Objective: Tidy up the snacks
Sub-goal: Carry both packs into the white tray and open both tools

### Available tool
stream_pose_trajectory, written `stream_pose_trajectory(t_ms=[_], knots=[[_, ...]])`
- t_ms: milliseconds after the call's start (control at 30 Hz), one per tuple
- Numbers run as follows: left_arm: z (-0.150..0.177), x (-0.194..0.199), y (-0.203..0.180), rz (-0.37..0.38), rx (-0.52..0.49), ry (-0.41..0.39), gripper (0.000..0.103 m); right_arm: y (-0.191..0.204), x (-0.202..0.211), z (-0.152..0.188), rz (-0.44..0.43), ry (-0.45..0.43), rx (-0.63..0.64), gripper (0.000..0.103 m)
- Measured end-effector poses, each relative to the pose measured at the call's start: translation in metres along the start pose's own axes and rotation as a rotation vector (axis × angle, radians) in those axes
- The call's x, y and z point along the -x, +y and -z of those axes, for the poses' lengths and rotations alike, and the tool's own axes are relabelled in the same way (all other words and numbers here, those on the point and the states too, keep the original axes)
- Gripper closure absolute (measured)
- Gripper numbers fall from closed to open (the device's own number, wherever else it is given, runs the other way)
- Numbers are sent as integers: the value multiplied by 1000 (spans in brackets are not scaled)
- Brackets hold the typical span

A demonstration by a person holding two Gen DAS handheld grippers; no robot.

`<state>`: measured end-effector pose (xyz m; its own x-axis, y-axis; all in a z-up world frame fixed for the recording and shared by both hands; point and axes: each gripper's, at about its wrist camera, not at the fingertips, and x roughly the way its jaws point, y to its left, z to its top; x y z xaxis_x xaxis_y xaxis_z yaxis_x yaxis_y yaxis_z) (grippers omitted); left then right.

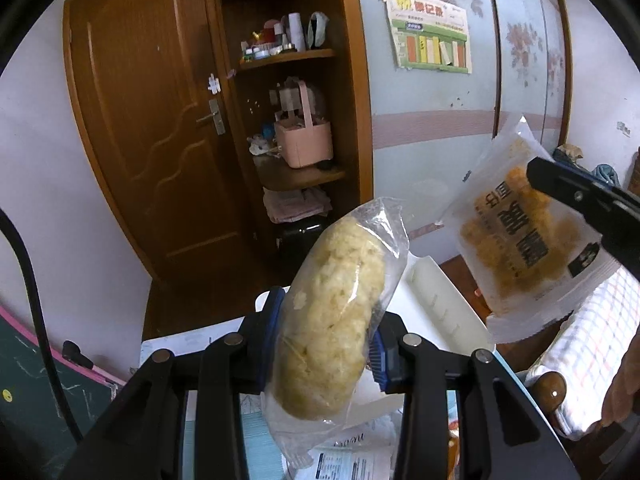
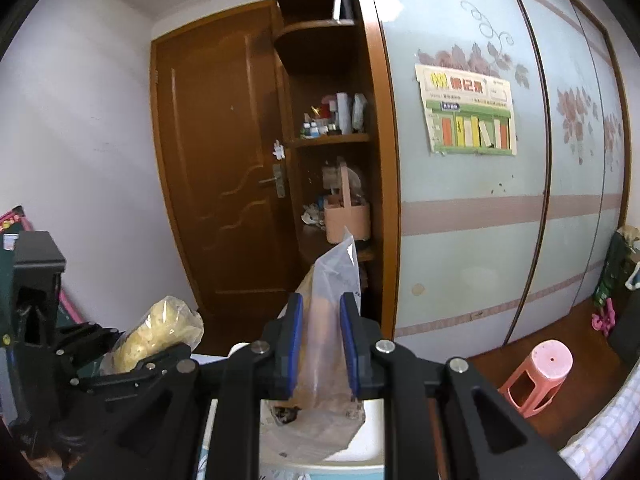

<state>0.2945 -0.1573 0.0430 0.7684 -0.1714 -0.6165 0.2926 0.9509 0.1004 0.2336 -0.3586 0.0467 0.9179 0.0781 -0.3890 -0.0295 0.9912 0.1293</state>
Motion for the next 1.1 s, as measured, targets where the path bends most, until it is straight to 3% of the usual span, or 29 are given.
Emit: stream_pose_trajectory(t_ms=[267, 333, 367, 400, 500, 767, 1100], knots=[[8, -43, 0, -19, 17, 71, 63, -4, -61, 13, -17, 126, -49, 84], [8, -52, 1, -22, 24, 89, 31, -6, -72, 17, -46, 167, -71, 83], [10, -54, 2, -32, 36, 96, 4, -6, -74, 19, -42, 178, -81, 79], [11, -53, 3, -46, 52, 81, 1, -7, -75, 21, -45, 186, -95, 69], [13, -51, 6, -33, 62, 73, 1, -8, -68, 24, -57, 167, -123, 45], [16, -33, 14, -52, 77, 77, 1, 0, -42, 22, -41, 170, -73, 44], [25, 29, 11, -64, 57, 39, 1, 15, 1, 21, -15, 170, -29, 44]])
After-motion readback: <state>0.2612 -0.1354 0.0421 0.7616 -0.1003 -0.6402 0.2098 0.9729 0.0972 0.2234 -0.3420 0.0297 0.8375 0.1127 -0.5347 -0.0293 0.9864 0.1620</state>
